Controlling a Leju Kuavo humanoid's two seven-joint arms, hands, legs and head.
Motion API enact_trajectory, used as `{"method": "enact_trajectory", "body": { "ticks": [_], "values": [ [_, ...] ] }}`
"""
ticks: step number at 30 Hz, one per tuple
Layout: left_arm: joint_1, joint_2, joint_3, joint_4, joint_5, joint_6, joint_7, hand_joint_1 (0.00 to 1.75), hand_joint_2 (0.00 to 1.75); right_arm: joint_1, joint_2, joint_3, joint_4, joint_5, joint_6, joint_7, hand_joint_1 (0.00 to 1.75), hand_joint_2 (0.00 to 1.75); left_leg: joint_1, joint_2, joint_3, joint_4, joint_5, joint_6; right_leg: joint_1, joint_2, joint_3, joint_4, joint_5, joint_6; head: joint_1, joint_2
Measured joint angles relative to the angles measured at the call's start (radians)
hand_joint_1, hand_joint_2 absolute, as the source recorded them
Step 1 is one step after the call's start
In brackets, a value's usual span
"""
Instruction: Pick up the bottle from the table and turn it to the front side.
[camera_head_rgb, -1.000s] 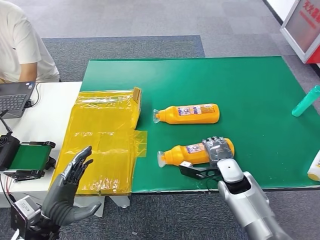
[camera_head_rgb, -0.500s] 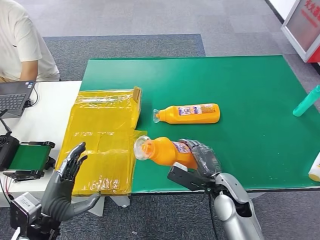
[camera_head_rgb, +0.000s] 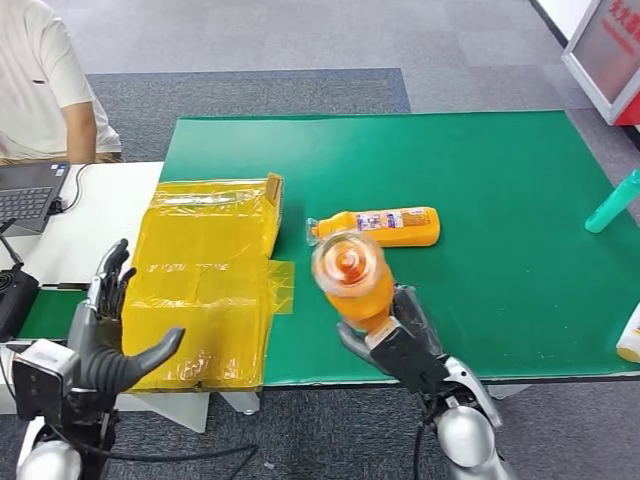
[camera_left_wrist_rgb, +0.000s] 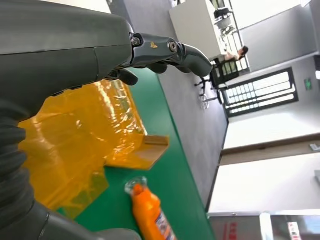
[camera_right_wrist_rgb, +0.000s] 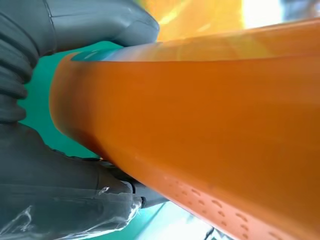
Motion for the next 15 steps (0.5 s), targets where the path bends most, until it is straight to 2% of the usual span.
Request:
{"method": "enact_trajectory", "body": {
  "ticks": [2,6,10,15],
  "values": [
    [-0.042,-0.012,0.006,0.026,0.03,-0.003,0.005,0.0,1.75,-0.001,0.009,0.001,-0.003,-0.067,-0.004,-0.001,1.75,1.75,0.0,0.0,0.0,0.0,0.0,0.0,0.0,0.0,0.0,0.0,0.0,0.0,0.0,0.0],
    [-0.125,-0.032,-0.021,0.055,0.063,-0.01,-0.005,0.0,1.75,-0.022,0.018,0.013,-0.009,-0.097,-0.048,-0.012,1.75,1.75,0.0,0.0,0.0,0.0,0.001,0.0,0.0,0.0,0.0,0.0,0.001,0.0,0.0,0.0],
    [-0.199,-0.032,-0.115,0.057,0.046,0.002,0.04,0.0,1.75,-0.061,0.023,0.031,-0.014,-0.103,-0.077,0.024,1.75,1.75,0.0,0.0,0.0,0.0,0.001,0.001,-0.001,0.0,0.0,0.0,0.002,0.001,0.0,0.0],
    [-0.257,-0.029,-0.22,0.079,0.045,0.006,0.049,0.0,1.75,-0.102,0.025,0.04,0.009,-0.073,-0.12,0.033,1.75,1.75,0.0,0.0,0.0,0.0,0.001,0.001,-0.001,0.0,0.0,0.0,0.002,0.001,0.0,0.0]
  ]
}}
